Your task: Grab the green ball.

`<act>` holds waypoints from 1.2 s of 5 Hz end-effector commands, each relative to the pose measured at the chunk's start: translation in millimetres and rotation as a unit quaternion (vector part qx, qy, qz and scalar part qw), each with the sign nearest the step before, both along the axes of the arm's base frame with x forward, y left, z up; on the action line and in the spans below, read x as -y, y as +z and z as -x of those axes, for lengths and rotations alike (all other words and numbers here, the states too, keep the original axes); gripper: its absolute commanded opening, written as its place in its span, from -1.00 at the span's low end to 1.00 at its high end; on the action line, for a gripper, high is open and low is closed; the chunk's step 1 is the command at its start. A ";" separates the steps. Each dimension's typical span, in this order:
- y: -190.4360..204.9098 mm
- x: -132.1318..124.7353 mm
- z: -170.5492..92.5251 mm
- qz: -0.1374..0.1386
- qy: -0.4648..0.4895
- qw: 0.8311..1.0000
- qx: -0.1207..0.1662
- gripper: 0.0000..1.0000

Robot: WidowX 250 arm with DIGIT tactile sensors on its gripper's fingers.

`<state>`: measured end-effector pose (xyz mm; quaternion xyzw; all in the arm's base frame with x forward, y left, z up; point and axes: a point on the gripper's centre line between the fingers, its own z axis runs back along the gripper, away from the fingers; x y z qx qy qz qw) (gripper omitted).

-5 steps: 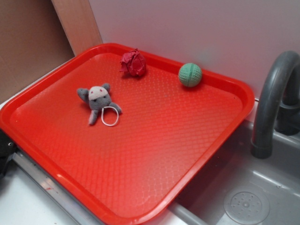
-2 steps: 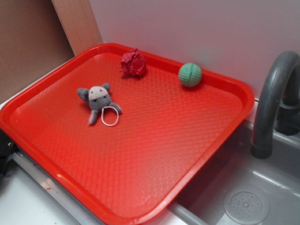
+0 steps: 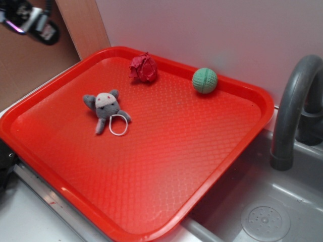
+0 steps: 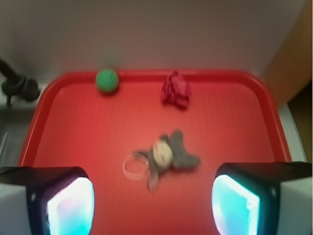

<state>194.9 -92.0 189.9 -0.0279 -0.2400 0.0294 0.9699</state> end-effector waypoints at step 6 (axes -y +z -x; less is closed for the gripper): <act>-107.6 85.4 -161.0 0.104 -0.070 0.990 0.069 1.00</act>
